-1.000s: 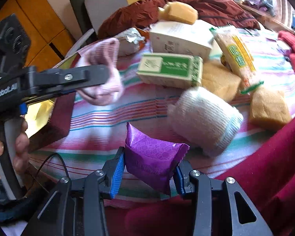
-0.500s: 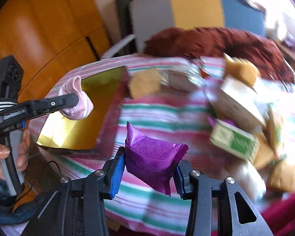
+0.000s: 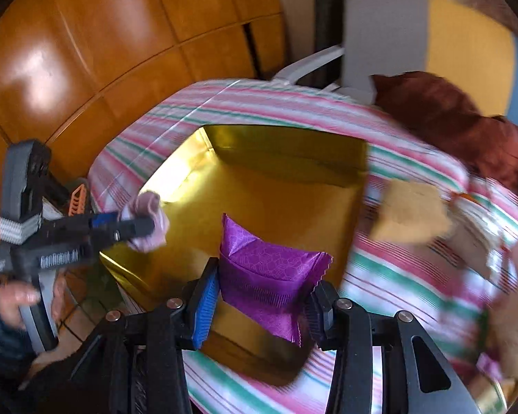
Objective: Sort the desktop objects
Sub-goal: 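Carry the purple packet and pink sock into the gold tray, opening both tools, then move both tools back from the tray to the pile, then grasp the green-and-white carton with the left tool while the right tool grasps the WEIDAN cracker packet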
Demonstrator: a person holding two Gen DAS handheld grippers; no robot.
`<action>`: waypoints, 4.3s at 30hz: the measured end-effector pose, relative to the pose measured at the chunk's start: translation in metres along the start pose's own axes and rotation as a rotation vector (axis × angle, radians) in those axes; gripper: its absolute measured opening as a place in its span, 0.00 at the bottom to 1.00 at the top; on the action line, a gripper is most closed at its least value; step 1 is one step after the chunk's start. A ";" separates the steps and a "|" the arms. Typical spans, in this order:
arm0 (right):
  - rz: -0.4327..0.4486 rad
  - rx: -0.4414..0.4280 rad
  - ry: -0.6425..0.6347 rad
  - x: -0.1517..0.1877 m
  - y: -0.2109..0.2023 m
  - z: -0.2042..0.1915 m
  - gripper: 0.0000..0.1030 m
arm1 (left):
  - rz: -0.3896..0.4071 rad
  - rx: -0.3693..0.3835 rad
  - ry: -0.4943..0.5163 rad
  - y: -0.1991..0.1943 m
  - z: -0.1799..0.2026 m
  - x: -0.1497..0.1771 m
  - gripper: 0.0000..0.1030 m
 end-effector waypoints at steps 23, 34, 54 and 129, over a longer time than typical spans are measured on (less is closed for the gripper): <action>0.070 -0.077 0.126 -0.033 0.017 -0.031 0.86 | 0.052 -0.155 -0.039 -0.025 -0.026 0.003 0.67; 0.169 0.033 0.158 -0.001 -0.026 0.007 0.89 | 0.053 -0.085 -0.035 -0.021 -0.002 0.006 0.66; 0.233 0.245 0.431 0.082 -0.124 0.167 0.90 | -0.019 0.154 0.195 -0.002 0.123 -0.003 0.74; -0.021 0.521 0.551 0.118 -0.154 0.367 0.51 | -0.175 0.313 0.468 0.134 0.383 -0.005 0.75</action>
Point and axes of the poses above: each gripper's, at about its wrist camera, not at the fingertips, and y roughly the way its jaws point, z to its right, x to its underside, the point moved 10 cm from there along y, roughly the way its jaws point, and after that the axes turned 12 degrees about y, right-handed, at the moved point
